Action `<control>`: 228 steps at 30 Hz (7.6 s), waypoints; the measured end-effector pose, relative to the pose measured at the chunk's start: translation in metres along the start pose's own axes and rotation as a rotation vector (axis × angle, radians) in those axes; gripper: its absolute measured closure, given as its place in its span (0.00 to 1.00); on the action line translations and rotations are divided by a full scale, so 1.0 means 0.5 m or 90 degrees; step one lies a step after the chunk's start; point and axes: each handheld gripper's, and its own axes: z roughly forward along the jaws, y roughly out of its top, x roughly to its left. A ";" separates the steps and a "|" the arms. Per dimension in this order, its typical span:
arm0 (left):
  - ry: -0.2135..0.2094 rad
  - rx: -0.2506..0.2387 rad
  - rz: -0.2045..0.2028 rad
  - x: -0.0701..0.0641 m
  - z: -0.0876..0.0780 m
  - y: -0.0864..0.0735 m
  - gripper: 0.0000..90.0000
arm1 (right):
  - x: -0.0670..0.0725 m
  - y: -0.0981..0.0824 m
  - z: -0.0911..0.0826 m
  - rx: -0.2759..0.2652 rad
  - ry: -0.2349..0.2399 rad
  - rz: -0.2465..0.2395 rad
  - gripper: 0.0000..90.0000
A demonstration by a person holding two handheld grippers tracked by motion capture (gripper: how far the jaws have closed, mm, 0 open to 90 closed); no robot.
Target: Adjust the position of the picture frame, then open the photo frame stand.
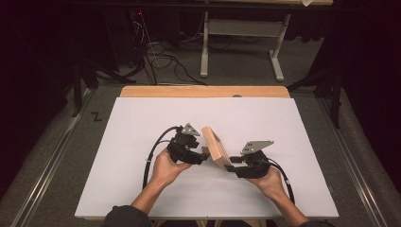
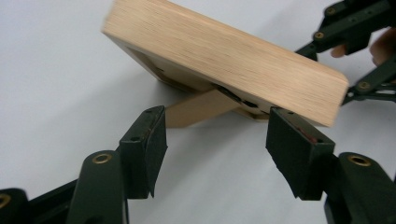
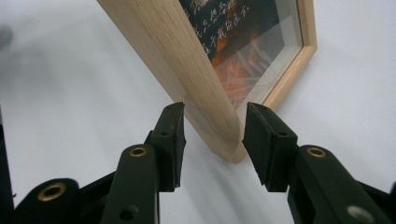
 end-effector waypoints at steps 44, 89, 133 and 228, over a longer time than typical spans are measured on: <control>0.006 -0.027 -0.056 -0.016 0.003 -0.002 0.47 | 0.054 0.032 0.066 0.012 -0.015 0.000 0.73; -0.008 -0.037 -0.008 0.007 0.000 0.004 0.65 | -0.050 0.035 -0.041 -0.050 -0.119 0.083 0.63; 0.034 -0.029 0.002 0.017 0.004 0.002 0.59 | -0.074 0.041 0.038 -0.006 -0.095 0.103 0.69; 0.087 -0.046 -0.071 0.010 0.046 -0.049 0.60 | -0.089 0.040 0.064 -0.001 -0.016 0.077 0.57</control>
